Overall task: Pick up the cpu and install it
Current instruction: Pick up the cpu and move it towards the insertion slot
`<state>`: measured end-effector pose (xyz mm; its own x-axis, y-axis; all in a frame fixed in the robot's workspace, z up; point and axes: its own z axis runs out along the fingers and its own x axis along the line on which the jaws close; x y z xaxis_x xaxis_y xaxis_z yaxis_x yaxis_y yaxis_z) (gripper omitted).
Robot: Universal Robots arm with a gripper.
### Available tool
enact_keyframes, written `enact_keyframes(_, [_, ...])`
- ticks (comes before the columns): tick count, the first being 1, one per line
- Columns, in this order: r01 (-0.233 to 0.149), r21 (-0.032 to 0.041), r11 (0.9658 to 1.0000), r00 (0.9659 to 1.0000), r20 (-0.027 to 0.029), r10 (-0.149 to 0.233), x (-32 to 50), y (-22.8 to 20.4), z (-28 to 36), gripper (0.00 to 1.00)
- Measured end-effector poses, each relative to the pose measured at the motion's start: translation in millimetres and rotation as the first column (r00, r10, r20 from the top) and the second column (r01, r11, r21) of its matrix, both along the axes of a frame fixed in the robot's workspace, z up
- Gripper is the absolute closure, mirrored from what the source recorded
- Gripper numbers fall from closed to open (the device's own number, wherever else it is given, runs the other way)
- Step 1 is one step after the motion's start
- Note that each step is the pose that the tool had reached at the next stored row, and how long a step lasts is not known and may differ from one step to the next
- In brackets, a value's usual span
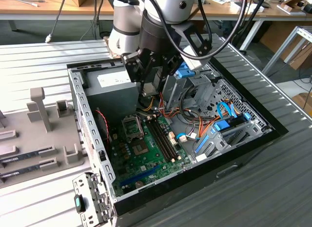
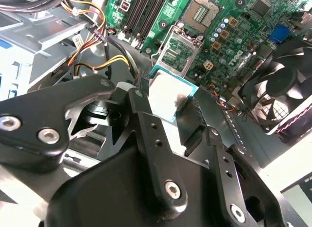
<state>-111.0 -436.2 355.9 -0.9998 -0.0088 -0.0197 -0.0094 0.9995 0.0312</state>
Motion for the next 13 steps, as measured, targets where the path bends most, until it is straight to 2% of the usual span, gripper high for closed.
enact_keyframes(13, [0.000,-0.0001,1.0000,1.0000,0.0000,0.000,0.0,-7.3,-0.9,0.53])
